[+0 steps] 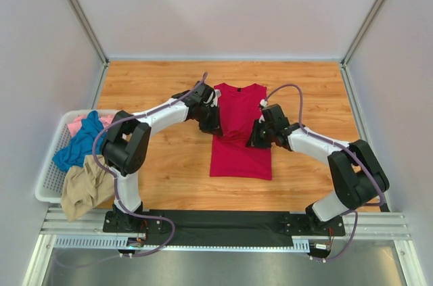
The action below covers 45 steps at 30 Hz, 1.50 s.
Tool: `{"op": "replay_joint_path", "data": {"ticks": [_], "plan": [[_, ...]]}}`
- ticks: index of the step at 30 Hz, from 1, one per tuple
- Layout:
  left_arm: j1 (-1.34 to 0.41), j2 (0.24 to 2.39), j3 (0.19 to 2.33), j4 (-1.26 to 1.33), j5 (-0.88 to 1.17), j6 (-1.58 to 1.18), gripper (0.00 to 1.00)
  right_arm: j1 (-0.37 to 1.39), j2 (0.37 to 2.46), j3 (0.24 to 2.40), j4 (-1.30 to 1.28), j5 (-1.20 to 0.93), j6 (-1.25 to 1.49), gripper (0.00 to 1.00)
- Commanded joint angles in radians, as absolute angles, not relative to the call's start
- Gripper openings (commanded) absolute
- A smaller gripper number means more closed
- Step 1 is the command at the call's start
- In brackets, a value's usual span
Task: Fold and stack the t-shirts
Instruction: Fold the tshirt
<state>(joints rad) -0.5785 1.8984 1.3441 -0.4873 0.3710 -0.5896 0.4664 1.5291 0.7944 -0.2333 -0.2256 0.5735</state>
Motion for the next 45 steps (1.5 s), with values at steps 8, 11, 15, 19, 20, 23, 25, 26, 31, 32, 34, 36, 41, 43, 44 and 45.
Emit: {"op": "replay_joint_path", "data": {"ticks": [8,11,15,19,20,23,25,26,31,32,34,36,41,43,44,45], "plan": [[-0.469,1.890,1.428,-0.532,0.345,-0.575,0.16,0.568,1.624,0.885,-0.135,-0.173,0.548,0.06],[-0.448,1.849,1.424,-0.548,0.330,-0.558,0.17,0.584,1.647,0.887,-0.098,-0.155,0.555,0.07],[-0.440,1.792,1.378,-0.557,0.316,-0.546,0.18,0.595,1.678,0.908,-0.075,-0.137,0.549,0.07],[-0.443,1.729,1.251,-0.480,0.363,-0.567,0.19,0.601,1.707,0.960,-0.086,-0.100,0.529,0.07],[-0.445,1.717,1.221,-0.444,0.365,-0.583,0.19,0.601,1.716,0.968,-0.092,-0.095,0.525,0.07],[-0.460,1.680,1.125,-0.390,0.373,-0.606,0.19,0.601,1.741,1.009,-0.112,-0.089,0.506,0.07],[-0.482,1.674,1.079,-0.367,0.373,-0.612,0.19,0.600,1.758,1.026,-0.121,-0.089,0.494,0.07],[-0.492,1.675,1.069,-0.351,0.380,-0.615,0.19,0.600,1.766,1.038,-0.127,-0.087,0.491,0.07],[-0.578,1.723,1.069,-0.328,0.373,-0.618,0.19,0.600,1.810,1.071,-0.140,-0.071,0.474,0.07],[-0.590,1.738,1.069,-0.310,0.373,-0.623,0.19,0.600,1.813,1.075,-0.143,-0.068,0.474,0.07],[-0.597,1.753,1.075,-0.295,0.380,-0.635,0.19,0.600,1.819,1.092,-0.146,-0.064,0.466,0.07],[-0.600,1.776,1.100,-0.282,0.385,-0.640,0.19,0.600,1.827,1.106,-0.163,-0.060,0.457,0.06],[-0.600,1.796,1.147,-0.298,0.354,-0.638,0.19,0.600,1.833,1.127,-0.184,-0.051,0.446,0.06],[-0.600,1.807,1.167,-0.299,0.335,-0.635,0.19,0.598,1.830,1.131,-0.184,-0.052,0.445,0.06],[-0.600,1.816,1.176,-0.302,0.331,-0.632,0.19,0.600,1.825,1.135,-0.186,-0.052,0.445,0.06],[-0.600,1.833,1.196,-0.302,0.330,-0.630,0.19,0.598,1.825,1.140,-0.187,-0.054,0.443,0.07]]}}
